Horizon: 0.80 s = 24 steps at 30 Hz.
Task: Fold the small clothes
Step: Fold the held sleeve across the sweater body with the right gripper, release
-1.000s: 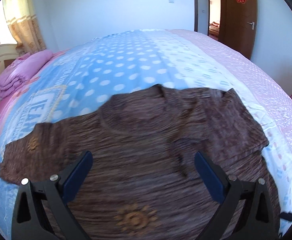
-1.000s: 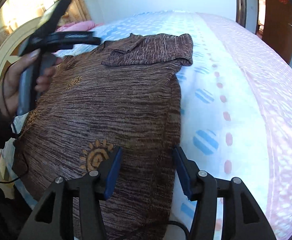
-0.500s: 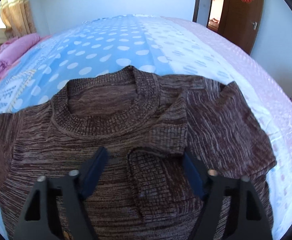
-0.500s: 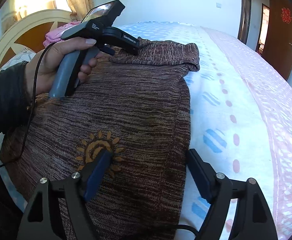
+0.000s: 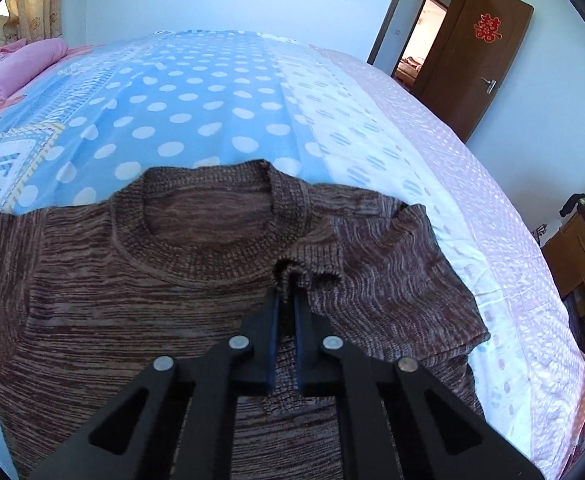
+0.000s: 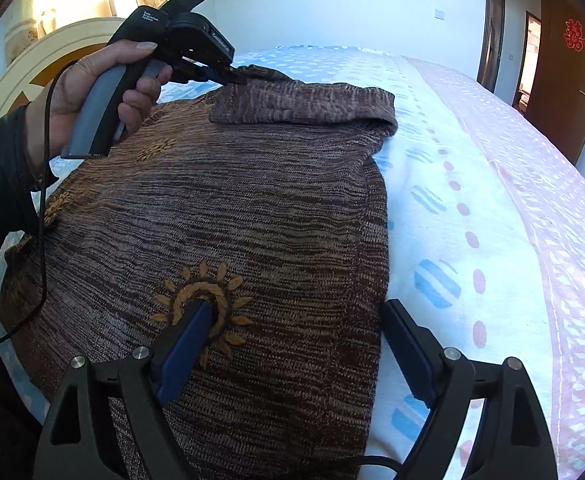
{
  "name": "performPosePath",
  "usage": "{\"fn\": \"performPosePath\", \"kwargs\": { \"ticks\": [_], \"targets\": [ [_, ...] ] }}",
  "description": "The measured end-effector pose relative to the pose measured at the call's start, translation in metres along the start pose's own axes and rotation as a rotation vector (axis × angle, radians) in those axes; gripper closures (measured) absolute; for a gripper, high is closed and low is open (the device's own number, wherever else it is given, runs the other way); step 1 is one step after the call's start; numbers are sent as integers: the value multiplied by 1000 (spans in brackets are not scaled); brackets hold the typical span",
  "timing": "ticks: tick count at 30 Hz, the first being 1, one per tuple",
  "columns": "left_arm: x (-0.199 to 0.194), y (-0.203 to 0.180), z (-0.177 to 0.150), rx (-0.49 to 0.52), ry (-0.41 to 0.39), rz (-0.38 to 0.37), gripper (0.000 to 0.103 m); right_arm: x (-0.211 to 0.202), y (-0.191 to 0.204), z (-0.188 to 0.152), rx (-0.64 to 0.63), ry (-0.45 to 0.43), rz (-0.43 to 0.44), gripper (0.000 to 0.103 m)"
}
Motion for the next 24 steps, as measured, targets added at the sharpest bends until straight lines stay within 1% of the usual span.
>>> {"fn": "performPosePath", "kwargs": {
  "ticks": [2,3,5,7,9,10,11,12,14,17,18,20,22,23,24],
  "targets": [
    [4,8,0,-2,7,24,96,1,2,0,-3,0,-1,15],
    [9,13,-3,-15,26,31,95,2,3,-1,-5,0,-2,15],
    [23,29,-12,-85,74,42,88,2,4,-1,-4,-3,-2,15],
    [35,41,-21,-131,112,57,78,4,5,-1,-5,-4,-3,14],
    [34,48,-20,-150,79,60,72,4,5,-1,-6,-6,-3,14],
    [32,52,-20,-157,83,83,69,4,6,-1,-6,-7,-4,14],
    [30,56,-20,-166,85,112,61,4,6,-1,-7,-8,-4,13],
    [25,62,-21,-189,80,152,47,5,6,-1,-9,-9,-5,13],
    [17,67,-25,-210,80,191,33,5,7,-1,-12,-10,-5,13],
    [2,60,-32,-184,51,192,33,5,7,0,-10,-3,-1,13],
    [-3,55,-35,-159,44,191,33,3,6,1,-4,8,-2,13],
    [-15,46,-46,-88,53,193,32,-5,1,7,52,42,-4,13],
    [-27,46,-56,-21,63,211,32,-22,4,21,78,34,54,13],
    [-37,49,-62,17,55,224,31,-31,6,32,71,19,67,13],
    [-43,53,-62,36,46,239,25,-37,9,42,56,6,66,13]
  ]
}}
Point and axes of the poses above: each gripper's, at about its wrist camera, not at the fingertips, and x roughly the way its jaws point, y to its left, z to its top, the point moved 6 cm from there along x, roughly the way its jaws point, and after that the axes turned 13 degrees about x, right-handed, at the moved point
